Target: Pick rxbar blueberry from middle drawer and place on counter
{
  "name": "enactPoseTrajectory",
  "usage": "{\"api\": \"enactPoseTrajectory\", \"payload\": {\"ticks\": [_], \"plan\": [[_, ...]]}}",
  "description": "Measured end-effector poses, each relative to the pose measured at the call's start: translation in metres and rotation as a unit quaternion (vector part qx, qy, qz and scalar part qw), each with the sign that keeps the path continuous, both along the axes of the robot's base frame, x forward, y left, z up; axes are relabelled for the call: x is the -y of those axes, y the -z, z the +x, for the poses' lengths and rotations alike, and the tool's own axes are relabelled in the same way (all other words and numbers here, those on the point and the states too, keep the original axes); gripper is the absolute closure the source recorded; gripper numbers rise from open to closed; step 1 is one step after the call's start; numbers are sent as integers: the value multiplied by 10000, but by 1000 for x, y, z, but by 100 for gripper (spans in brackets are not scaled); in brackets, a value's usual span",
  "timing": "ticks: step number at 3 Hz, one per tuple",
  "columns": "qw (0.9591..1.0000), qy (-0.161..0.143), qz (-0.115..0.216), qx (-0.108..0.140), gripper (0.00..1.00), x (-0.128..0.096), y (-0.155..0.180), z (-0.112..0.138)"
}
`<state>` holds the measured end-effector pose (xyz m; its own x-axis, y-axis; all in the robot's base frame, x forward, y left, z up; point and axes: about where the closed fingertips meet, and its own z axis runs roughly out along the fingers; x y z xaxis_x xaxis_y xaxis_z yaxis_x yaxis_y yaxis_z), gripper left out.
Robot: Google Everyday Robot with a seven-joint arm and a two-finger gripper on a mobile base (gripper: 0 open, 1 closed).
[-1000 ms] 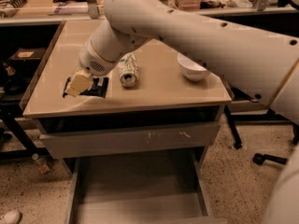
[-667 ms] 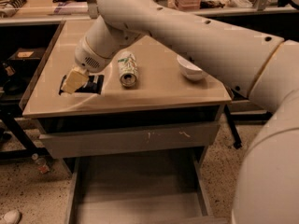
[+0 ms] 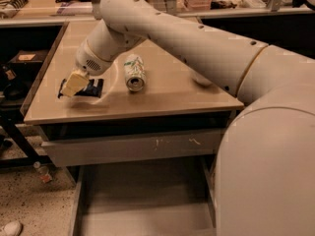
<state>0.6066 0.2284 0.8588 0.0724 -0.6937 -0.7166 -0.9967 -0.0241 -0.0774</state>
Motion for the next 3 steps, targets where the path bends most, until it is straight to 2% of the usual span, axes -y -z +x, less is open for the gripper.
{"api": "enactPoseTrajectory", "payload": {"ticks": [2,3], "plan": [[9995,-142,206,-175,100,-18,18,3],[9995,-143,205,-176,82,-18,18,3]]}}
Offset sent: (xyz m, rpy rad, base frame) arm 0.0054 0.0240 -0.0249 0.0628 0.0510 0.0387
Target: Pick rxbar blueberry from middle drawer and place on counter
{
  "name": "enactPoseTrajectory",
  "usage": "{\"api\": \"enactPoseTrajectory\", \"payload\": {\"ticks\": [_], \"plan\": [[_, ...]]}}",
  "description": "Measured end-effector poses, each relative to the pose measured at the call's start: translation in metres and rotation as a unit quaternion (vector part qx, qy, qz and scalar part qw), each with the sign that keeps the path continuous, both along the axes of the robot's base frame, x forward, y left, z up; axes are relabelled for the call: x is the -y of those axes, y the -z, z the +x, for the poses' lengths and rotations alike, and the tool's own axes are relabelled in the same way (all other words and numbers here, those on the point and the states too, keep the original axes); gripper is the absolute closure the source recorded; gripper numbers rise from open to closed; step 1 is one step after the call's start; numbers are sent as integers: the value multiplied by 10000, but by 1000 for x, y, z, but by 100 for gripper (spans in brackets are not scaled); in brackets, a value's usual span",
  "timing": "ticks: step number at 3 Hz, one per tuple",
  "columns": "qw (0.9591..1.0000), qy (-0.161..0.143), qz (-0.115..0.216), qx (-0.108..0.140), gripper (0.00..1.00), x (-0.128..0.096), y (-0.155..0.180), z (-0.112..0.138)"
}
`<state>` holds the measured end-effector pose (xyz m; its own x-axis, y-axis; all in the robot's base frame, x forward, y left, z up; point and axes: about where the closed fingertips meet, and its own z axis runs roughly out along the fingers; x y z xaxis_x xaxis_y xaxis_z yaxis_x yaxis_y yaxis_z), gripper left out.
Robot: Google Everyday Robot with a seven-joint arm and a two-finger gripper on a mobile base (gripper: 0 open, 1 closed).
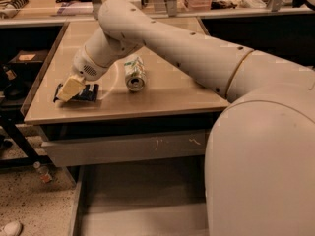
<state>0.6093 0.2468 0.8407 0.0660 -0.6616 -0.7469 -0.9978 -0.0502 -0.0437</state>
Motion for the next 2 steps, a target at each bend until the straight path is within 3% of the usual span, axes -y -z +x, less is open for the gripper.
{"api": "enactPoseTrajectory", "payload": {"ticks": [2], "plan": [[10000,-1,0,0,36,0,0,0]]}}
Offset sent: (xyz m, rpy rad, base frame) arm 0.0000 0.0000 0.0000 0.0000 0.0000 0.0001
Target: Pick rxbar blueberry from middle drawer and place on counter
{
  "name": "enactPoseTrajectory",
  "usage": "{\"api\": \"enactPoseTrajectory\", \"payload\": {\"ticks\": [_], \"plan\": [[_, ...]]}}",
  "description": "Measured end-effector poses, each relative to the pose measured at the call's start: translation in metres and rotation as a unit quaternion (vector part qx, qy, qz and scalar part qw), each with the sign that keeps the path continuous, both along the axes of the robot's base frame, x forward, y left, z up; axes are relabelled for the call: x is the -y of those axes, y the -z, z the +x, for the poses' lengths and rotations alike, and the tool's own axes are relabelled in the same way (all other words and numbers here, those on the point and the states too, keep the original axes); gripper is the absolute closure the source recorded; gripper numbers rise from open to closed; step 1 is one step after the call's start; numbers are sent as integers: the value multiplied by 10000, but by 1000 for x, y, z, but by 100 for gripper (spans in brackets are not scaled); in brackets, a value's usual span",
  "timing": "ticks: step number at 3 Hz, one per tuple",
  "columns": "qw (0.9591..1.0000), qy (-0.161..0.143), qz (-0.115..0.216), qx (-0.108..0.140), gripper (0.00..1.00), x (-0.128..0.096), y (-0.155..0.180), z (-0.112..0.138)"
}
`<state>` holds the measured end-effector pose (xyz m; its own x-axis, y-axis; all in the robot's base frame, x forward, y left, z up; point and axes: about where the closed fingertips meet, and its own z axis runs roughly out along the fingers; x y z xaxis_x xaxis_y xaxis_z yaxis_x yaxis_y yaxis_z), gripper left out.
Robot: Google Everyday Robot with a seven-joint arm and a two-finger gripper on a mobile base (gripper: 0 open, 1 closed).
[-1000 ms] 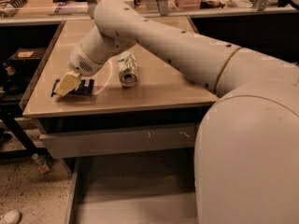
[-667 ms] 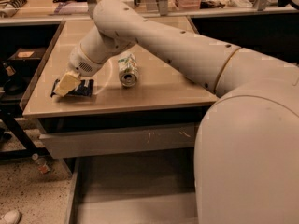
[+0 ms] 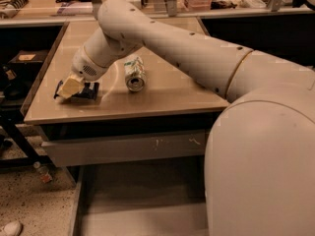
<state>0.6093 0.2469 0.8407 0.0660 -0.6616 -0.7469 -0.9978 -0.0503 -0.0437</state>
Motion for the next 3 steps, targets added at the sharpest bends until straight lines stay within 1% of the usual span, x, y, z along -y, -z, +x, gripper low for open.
{"api": "enactPoseTrajectory", "payload": {"ticks": [1,2,3], "plan": [[10000,0,0,0,12,0,0,0],[10000,-1,0,0,0,0,0,0],[10000,-1,0,-1,0,0,0,0]]}}
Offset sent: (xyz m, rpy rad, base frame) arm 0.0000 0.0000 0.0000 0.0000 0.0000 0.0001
